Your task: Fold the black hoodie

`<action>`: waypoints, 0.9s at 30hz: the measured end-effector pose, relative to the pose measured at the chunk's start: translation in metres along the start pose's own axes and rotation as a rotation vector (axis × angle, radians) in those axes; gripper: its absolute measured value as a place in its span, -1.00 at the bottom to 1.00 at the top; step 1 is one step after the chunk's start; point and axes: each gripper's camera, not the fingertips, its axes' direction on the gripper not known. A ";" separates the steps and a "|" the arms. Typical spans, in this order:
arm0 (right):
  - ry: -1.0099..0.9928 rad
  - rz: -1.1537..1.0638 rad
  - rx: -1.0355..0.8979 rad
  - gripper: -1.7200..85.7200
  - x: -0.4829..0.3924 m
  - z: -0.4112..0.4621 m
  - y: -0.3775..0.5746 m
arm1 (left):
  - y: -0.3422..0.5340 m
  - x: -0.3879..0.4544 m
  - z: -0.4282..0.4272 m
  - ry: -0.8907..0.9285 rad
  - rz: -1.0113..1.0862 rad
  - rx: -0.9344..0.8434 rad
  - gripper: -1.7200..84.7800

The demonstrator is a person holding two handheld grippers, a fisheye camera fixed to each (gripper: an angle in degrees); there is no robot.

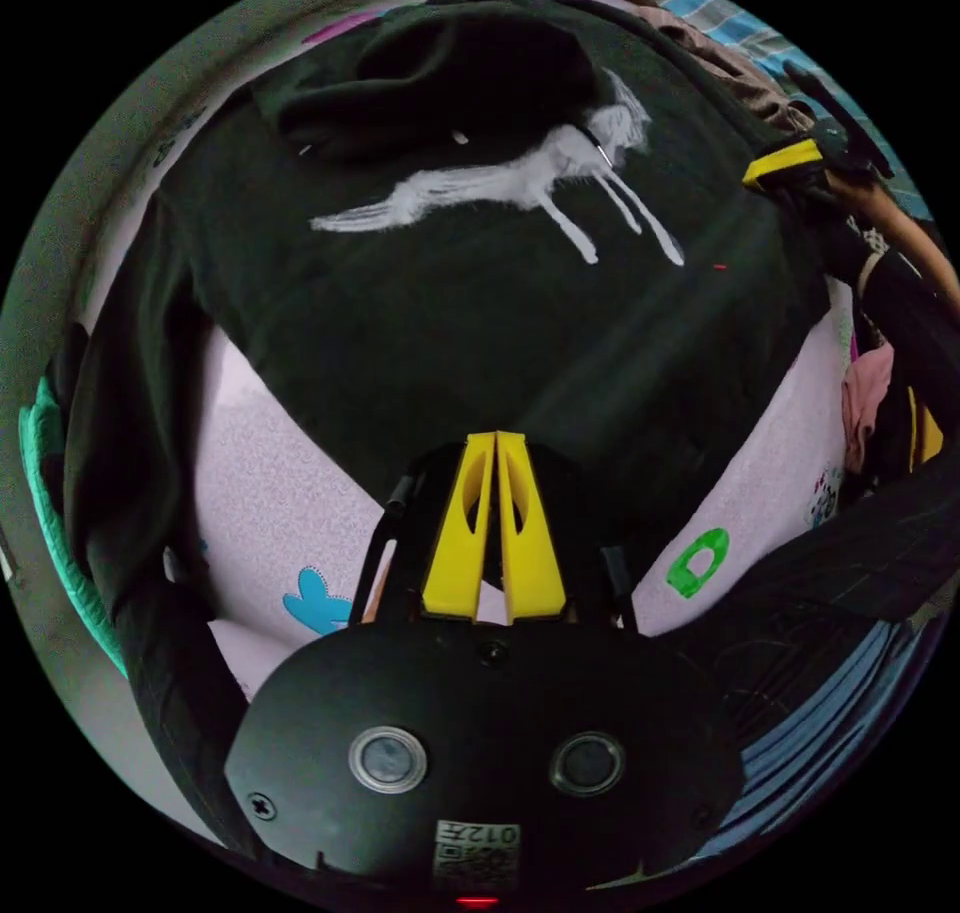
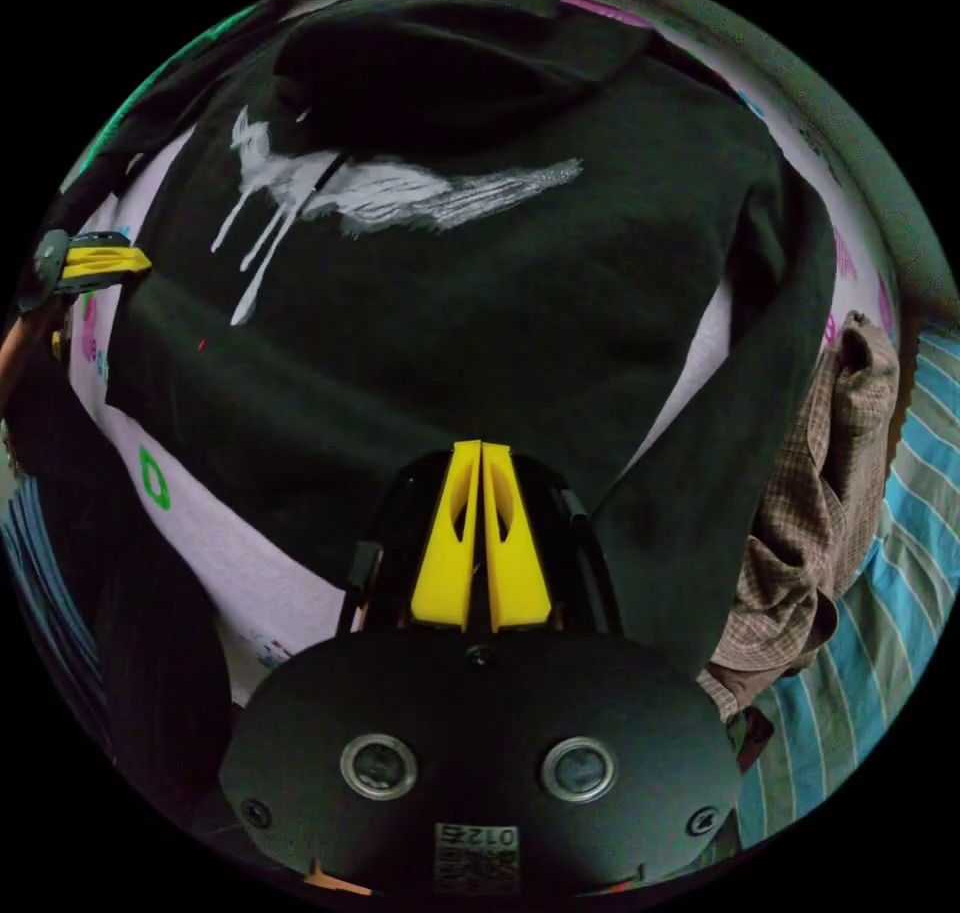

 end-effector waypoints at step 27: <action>-0.275 -0.354 -0.427 -0.98 -0.018 -0.101 -0.130 | -0.072 0.037 0.050 0.160 0.224 -0.175 -0.95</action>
